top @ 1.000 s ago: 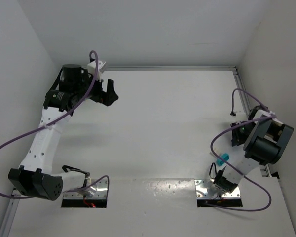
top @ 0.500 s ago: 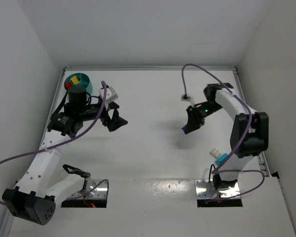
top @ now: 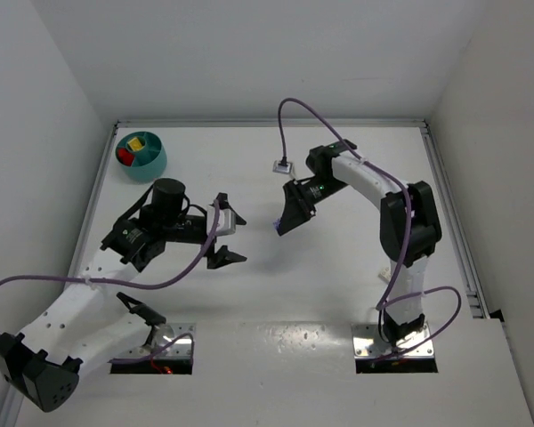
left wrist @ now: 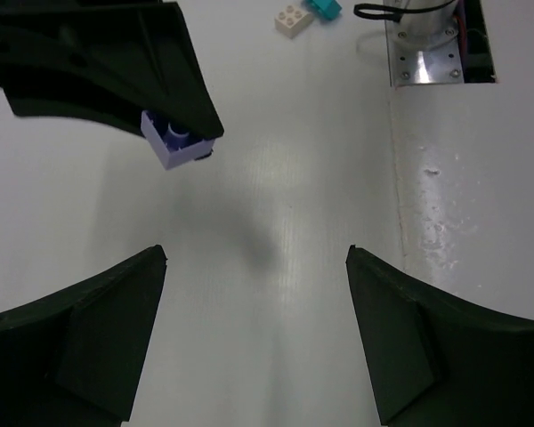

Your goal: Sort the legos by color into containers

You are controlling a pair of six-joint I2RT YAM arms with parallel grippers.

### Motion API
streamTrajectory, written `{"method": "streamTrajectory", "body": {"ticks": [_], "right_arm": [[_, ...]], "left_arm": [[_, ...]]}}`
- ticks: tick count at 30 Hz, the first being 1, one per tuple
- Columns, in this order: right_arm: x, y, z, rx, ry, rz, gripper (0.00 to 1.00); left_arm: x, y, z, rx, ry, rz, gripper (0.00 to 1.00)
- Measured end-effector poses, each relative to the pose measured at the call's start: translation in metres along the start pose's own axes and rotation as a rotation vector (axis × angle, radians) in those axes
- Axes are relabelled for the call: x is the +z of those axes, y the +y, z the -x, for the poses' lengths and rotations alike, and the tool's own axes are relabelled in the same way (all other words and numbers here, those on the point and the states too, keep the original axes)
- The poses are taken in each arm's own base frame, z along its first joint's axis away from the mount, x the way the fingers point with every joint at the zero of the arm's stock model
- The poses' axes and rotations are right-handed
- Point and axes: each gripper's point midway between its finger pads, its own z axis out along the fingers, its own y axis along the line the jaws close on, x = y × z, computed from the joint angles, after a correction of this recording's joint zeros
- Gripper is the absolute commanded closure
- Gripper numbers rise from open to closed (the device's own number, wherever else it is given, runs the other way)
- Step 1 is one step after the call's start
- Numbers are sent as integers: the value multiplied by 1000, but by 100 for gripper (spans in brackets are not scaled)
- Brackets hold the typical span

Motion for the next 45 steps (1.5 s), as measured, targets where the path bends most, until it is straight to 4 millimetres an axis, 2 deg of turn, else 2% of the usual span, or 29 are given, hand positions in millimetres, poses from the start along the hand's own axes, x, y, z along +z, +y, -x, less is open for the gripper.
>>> {"method": "streamTrajectory", "body": {"ticks": [3,7,19,27,36,40,45], "right_arm": [[19,10,-3,28,28,54,100],[34,26,-3,48,42,112,100],[37,35,-2,150,27,152,100],[43,40,-5,157,48,160,100],[48,54,-7,122,67,171,100],[51,56,-8,119,75,174,100],[52,57,-9,120,80,177,100]], "left_arm": [[7,-2,0,68,-6,-5,12],[17,1,-1,135,-18,22,14],[33,19,17,156,-78,106,16],[42,19,13,136,-67,93,16],[45,17,14,132,-74,81,17],[49,9,17,133,-83,51,19],[50,5,18,135,-89,33,30]]}}
